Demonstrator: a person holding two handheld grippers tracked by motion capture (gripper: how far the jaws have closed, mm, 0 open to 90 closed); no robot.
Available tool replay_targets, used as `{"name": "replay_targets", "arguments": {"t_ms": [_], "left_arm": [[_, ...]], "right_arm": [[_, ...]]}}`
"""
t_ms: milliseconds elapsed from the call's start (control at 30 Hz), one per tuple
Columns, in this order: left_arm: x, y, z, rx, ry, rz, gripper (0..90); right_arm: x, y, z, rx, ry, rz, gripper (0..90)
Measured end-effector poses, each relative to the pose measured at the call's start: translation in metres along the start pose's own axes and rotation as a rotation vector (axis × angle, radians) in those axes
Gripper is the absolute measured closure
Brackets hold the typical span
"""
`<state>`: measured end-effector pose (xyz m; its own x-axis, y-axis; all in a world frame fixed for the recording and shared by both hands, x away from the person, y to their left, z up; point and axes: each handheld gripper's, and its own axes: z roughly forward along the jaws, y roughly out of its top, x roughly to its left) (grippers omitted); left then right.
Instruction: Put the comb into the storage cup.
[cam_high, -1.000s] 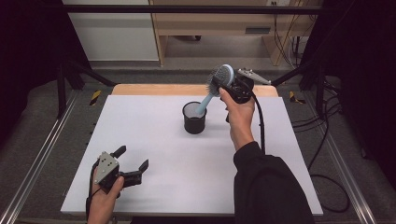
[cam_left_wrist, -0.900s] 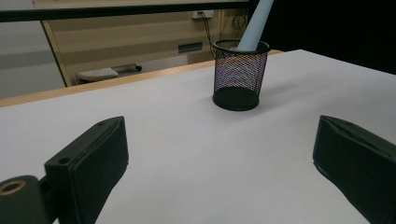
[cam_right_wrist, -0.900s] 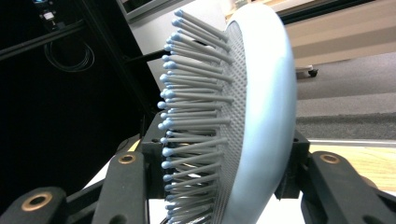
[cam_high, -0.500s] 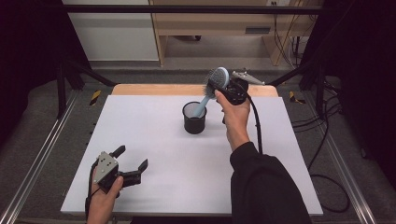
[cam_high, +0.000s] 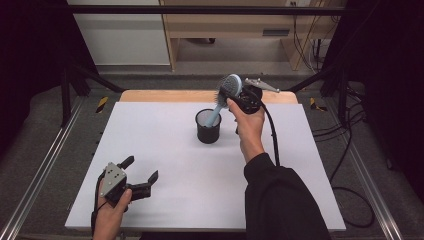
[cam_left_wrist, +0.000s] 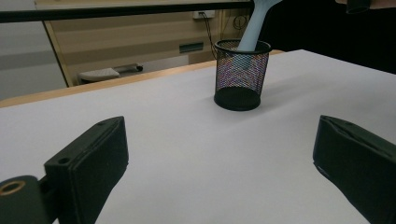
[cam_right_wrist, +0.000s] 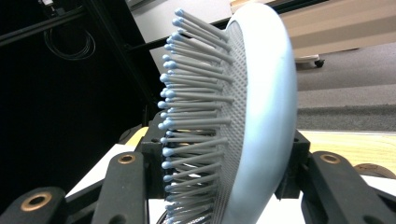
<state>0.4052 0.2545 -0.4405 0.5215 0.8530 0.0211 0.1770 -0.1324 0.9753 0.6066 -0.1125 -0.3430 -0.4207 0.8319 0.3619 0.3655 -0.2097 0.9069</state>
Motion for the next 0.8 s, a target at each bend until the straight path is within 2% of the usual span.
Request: {"name": "replay_targets", "arguments": {"t_ms": [800], "left_arm": [[0.0,0.0,0.0,0.002,0.0,0.0,3.5]], "right_arm": [[0.0,-0.017,0.012,0.043,0.007,0.004,50.4]]}}
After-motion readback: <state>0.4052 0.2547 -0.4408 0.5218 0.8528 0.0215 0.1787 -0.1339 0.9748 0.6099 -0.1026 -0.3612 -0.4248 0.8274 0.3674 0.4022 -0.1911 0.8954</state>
